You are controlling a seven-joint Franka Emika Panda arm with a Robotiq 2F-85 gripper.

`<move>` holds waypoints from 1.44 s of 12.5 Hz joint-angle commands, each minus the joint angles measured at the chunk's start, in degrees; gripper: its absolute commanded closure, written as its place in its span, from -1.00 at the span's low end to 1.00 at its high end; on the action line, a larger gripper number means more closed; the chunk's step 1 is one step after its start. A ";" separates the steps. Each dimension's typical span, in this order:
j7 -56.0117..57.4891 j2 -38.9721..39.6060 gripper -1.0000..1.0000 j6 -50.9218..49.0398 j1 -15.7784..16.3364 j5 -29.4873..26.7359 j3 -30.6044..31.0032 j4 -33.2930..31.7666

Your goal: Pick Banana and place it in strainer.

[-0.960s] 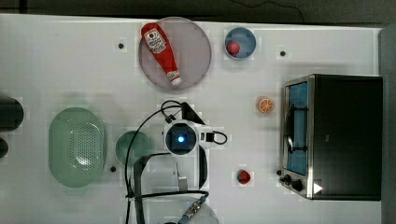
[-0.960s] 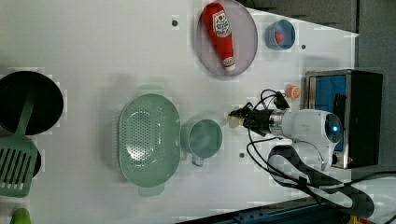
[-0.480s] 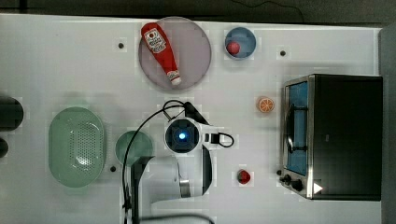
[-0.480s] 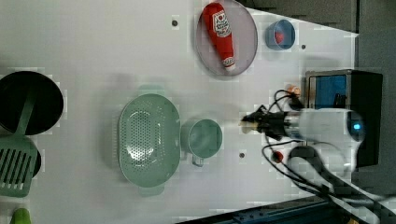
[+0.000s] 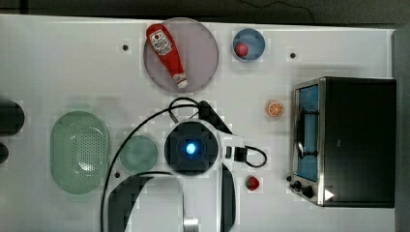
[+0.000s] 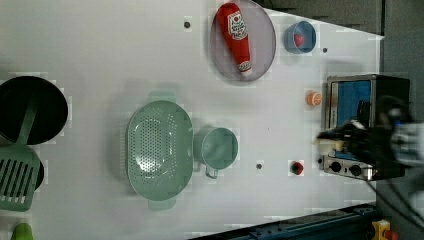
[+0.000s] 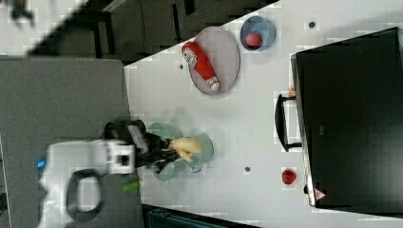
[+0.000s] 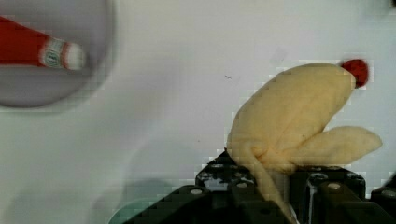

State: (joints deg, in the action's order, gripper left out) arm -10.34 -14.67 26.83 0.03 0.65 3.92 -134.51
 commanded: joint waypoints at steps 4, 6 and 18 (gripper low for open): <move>-2.39 -0.64 0.48 -9.47 3.31 -6.41 10.97 11.68; -6.80 1.67 0.48 -7.55 4.47 -11.19 17.74 12.11; -64.53 28.45 -0.26 17.08 4.73 6.00 36.87 11.96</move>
State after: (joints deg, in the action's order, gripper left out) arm -68.93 14.62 42.22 7.52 6.08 41.85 -124.66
